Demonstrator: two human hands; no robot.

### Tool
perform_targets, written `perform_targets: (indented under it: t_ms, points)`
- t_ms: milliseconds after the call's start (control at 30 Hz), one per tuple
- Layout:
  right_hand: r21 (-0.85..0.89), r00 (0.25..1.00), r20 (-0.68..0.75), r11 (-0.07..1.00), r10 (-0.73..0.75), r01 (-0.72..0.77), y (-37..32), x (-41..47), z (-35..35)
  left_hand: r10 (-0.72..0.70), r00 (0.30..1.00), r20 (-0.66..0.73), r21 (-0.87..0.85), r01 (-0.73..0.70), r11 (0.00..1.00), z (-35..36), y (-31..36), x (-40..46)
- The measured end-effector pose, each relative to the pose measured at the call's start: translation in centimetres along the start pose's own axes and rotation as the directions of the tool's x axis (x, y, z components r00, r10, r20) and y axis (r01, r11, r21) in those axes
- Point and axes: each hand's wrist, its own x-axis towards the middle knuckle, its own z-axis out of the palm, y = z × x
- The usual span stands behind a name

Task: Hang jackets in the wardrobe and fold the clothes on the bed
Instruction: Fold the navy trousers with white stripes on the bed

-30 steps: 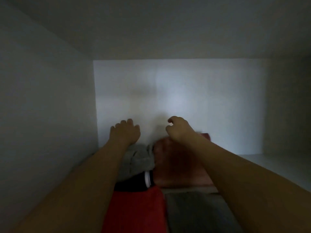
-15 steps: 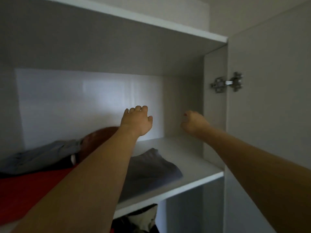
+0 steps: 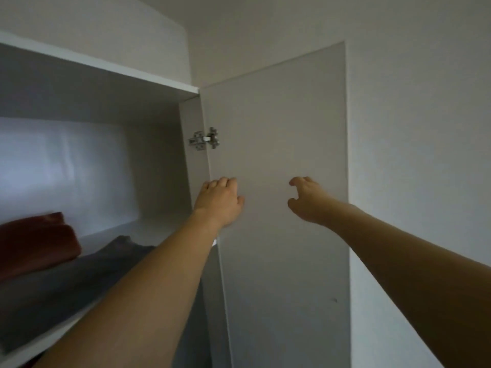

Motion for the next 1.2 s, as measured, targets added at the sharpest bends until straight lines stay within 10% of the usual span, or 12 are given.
perform_targets:
  t_ms: [1200]
  points:
    - [-0.143, 0.724, -0.086, 0.711, 0.684, -0.688, 63.3, -68.0, -37.7, 0.595, 0.783, 0.180, -0.437, -0.479, 0.762, -9.2, 90.3, -33.3]
